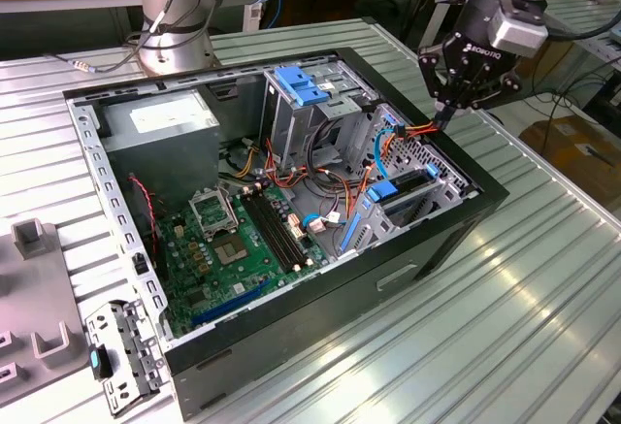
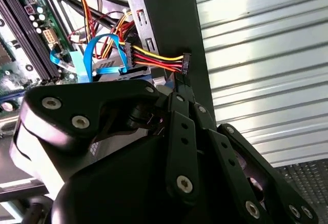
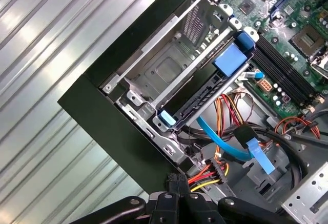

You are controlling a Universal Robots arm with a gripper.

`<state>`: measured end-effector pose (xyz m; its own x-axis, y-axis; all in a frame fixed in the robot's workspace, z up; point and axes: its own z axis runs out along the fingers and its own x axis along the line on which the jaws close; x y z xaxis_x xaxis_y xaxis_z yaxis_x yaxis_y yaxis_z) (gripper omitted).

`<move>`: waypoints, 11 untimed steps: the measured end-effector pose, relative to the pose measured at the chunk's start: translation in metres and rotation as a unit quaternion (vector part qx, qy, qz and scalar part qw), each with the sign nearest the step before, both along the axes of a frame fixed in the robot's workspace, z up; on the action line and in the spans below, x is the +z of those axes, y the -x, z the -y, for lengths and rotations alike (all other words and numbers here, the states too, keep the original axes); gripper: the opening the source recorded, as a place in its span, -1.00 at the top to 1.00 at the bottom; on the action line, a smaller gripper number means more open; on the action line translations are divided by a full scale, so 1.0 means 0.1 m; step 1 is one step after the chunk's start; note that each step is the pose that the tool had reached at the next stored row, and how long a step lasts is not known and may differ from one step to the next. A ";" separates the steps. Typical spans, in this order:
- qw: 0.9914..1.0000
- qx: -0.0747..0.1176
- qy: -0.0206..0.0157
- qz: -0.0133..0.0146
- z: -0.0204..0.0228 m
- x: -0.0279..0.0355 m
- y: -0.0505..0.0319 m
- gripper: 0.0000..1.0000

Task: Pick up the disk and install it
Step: 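Insert the first disk wire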

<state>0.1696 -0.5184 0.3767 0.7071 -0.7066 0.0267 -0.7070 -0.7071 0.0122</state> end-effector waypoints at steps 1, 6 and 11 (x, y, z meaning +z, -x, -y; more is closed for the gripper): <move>1.000 0.002 0.000 0.000 -0.004 0.000 -0.013 0.79; 0.999 0.034 0.000 0.000 -0.026 -0.001 -0.049 0.65; 0.997 0.082 0.000 0.000 -0.026 -0.012 -0.049 0.51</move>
<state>0.1744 -0.5158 0.3755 0.8127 -0.5821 0.0266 -0.5825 -0.8127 0.0120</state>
